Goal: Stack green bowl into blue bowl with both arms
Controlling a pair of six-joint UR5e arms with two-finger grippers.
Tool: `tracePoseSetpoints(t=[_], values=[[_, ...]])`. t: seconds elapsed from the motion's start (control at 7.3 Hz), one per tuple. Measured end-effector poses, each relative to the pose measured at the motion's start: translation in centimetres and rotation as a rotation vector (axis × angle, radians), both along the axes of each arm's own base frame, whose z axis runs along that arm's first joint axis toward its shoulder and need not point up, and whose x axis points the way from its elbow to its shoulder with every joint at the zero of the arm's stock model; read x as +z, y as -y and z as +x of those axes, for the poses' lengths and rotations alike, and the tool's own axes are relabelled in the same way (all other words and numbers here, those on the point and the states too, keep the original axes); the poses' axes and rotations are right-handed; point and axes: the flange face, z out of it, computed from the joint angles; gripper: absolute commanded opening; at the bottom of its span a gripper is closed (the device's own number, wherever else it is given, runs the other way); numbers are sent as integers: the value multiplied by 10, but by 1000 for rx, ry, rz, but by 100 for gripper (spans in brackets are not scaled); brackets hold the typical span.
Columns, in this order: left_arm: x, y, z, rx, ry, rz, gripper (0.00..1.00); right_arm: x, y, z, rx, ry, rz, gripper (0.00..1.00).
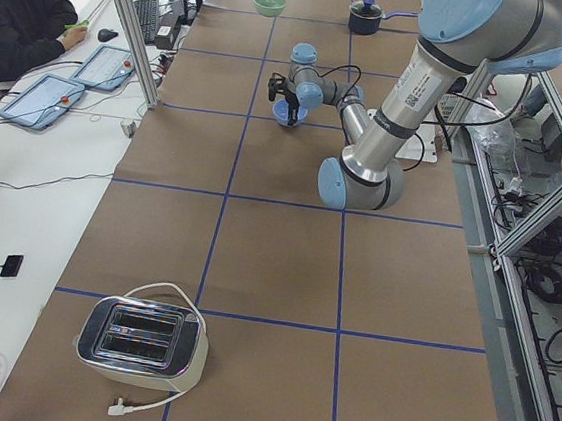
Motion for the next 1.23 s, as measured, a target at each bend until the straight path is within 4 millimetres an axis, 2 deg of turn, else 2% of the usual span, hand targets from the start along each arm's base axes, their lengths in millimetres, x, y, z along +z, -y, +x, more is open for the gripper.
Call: tracePoseSetpoints(t=[0.14,0.27,0.41,0.55,0.82,1.1,1.23], values=[[2,-4,-12,9,-9,18,98,-8,1,-5,9,5,-10,0],[7,-6,-33,30,-16,54,98,-18,1,-16,15,11,-23,0],[17,3,-68,56,-23,87,98,-31,0,-35,18,17,-42,0],[29,25,-113,80,-32,105,98,-47,-3,-59,20,21,-64,0],[74,79,-226,116,-37,147,98,-85,-18,-129,45,12,-87,0],[134,109,-337,149,-21,212,98,-108,-44,-198,87,20,-85,0],[162,115,-386,160,-13,246,98,-115,-55,-223,93,20,-79,0]])
